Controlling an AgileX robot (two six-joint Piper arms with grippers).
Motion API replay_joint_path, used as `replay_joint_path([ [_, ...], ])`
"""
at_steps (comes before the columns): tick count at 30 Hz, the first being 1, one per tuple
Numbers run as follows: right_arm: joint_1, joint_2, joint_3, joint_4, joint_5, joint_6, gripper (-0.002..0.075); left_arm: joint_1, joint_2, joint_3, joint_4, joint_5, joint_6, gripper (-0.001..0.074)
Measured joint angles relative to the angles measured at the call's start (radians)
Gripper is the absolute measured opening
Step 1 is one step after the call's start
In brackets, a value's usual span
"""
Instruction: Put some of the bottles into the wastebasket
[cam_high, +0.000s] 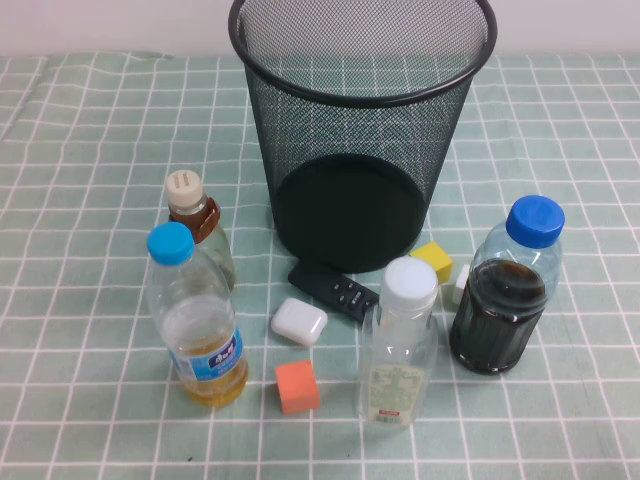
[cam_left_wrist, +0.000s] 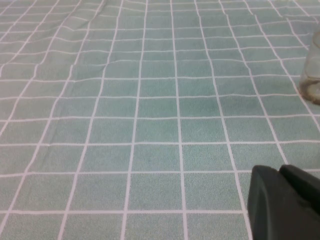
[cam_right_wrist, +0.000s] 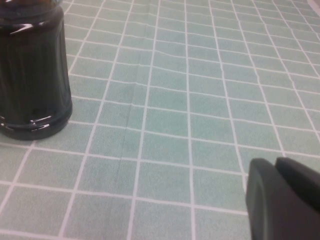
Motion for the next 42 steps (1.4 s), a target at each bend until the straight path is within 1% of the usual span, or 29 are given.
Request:
replay_joint_path([
  [24, 0.0, 0.0, 0.0, 0.0, 0.0, 0.0, -0.0007, 0.0, 0.0, 0.0, -0.001, -0.016, -0.012, -0.0005],
  [31, 0.0, 0.0, 0.0, 0.0, 0.0, 0.0, -0.0007, 0.0, 0.0, 0.0, -0.041, -0.107, -0.103, -0.0005],
  [36, 0.0, 0.0, 0.0, 0.0, 0.0, 0.0, -0.0007, 0.0, 0.0, 0.0, -0.112, -0.192, -0.306, -0.0005],
  [39, 0.0, 0.0, 0.0, 0.0, 0.0, 0.0, -0.0007, -0.002, -0.002, -0.004, -0.151, -0.253, -0.379, -0.0005],
  [40, 0.0, 0.0, 0.0, 0.0, 0.0, 0.0, -0.0007, -0.004, -0.002, -0.027, -0.158, -0.232, -0.388, -0.0005],
  [42, 0.0, 0.0, 0.0, 0.0, 0.0, 0.0, -0.0007, -0.03, 0.014, -0.132, -0.153, -0.13, -0.355, -0.0005],
])
